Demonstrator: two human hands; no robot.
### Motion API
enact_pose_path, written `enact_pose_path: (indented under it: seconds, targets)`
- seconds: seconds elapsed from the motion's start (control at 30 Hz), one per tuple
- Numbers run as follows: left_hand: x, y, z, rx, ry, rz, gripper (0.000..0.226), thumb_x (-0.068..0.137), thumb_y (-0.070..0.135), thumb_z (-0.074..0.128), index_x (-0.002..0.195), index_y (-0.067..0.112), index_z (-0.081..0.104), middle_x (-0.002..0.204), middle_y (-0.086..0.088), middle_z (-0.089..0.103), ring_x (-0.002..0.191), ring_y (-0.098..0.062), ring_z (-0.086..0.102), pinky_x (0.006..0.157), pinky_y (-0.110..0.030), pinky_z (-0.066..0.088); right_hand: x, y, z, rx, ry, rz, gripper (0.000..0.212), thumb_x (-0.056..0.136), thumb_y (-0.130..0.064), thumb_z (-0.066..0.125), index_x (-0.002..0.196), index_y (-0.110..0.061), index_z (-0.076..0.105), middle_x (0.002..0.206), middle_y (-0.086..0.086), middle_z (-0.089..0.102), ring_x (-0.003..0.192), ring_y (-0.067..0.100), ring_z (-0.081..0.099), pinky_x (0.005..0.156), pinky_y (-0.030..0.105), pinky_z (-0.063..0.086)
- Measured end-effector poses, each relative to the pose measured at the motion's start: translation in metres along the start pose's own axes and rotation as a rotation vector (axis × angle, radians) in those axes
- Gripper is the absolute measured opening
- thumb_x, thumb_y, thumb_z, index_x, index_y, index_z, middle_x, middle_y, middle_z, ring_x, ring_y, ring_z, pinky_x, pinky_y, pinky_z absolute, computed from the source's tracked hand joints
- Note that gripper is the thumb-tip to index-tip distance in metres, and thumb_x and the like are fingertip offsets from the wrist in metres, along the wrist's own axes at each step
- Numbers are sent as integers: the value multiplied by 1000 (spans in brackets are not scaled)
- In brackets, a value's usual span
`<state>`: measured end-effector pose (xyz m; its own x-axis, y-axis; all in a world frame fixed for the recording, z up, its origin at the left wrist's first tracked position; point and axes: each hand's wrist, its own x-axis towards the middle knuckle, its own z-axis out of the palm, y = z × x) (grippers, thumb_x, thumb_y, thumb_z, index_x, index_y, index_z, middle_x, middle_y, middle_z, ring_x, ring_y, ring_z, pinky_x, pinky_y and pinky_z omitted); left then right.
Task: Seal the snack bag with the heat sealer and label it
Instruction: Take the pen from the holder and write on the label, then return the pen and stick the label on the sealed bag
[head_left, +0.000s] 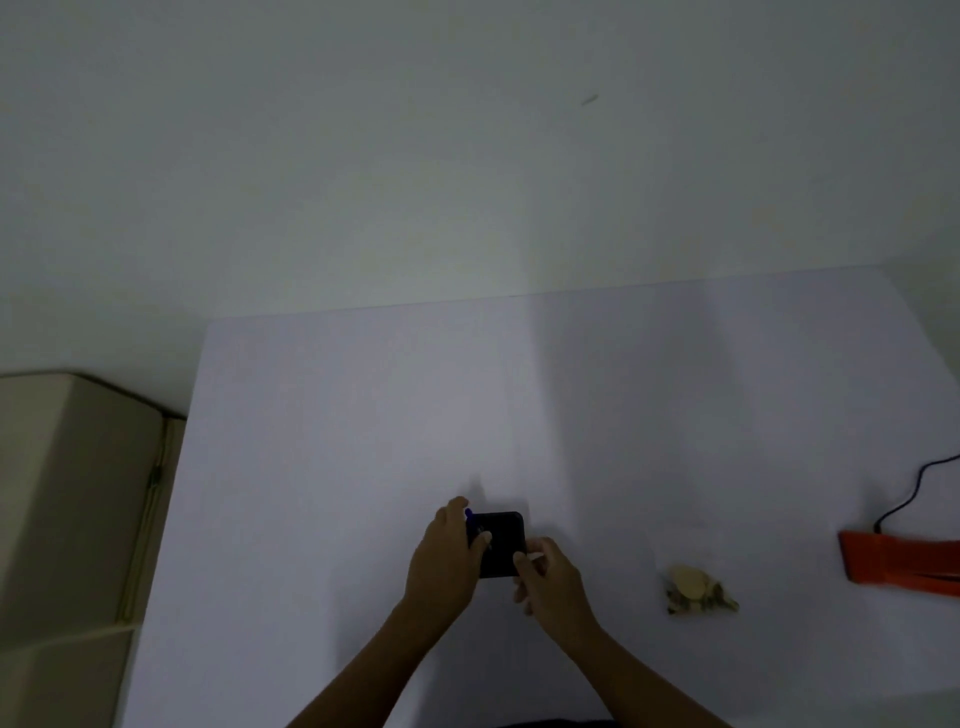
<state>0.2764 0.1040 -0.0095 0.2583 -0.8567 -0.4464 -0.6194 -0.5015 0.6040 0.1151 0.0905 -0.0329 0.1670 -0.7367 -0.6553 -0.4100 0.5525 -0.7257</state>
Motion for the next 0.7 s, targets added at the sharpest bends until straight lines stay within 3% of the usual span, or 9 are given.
enact_pose_path:
  seconds: [0.1, 0.2, 0.33, 0.7]
  targets:
    - [-10, -7, 13, -199, 11, -51, 54, 98, 27, 53, 145, 14, 29, 130, 9, 37, 120, -8, 45, 92, -13, 36, 8, -3, 4, 10, 14, -10, 17, 98, -24, 58, 106, -10, 61, 79, 13, 69, 55, 9, 62, 48, 26, 50]
    - [-2, -11, 17, -340, -10, -6, 35, 98, 23, 54, 130, 27, 39, 123, 5, 53, 113, -14, 56, 87, -11, 40, 21, -12, 9, -9, 31, -14, 19, 98, -25, 57, 107, -8, 61, 82, 14, 70, 55, 8, 62, 46, 24, 49]
    - [38, -9, -5, -333, 21, -42, 34, 100, 23, 50, 133, 14, 47, 125, -8, 61, 105, -16, 58, 88, -24, 46, 53, -41, 17, -7, 13, -13, 25, 99, -27, 55, 112, -6, 60, 87, 12, 69, 59, 13, 62, 45, 22, 48]
    - [146, 15, -63, -259, 98, -107, 38, 99, 22, 52, 131, 2, 46, 127, -17, 59, 111, -29, 58, 81, -27, 42, 145, -137, 31, 11, -73, -26, 32, 98, -14, 47, 128, -11, 57, 106, 16, 68, 70, 18, 64, 53, 29, 53]
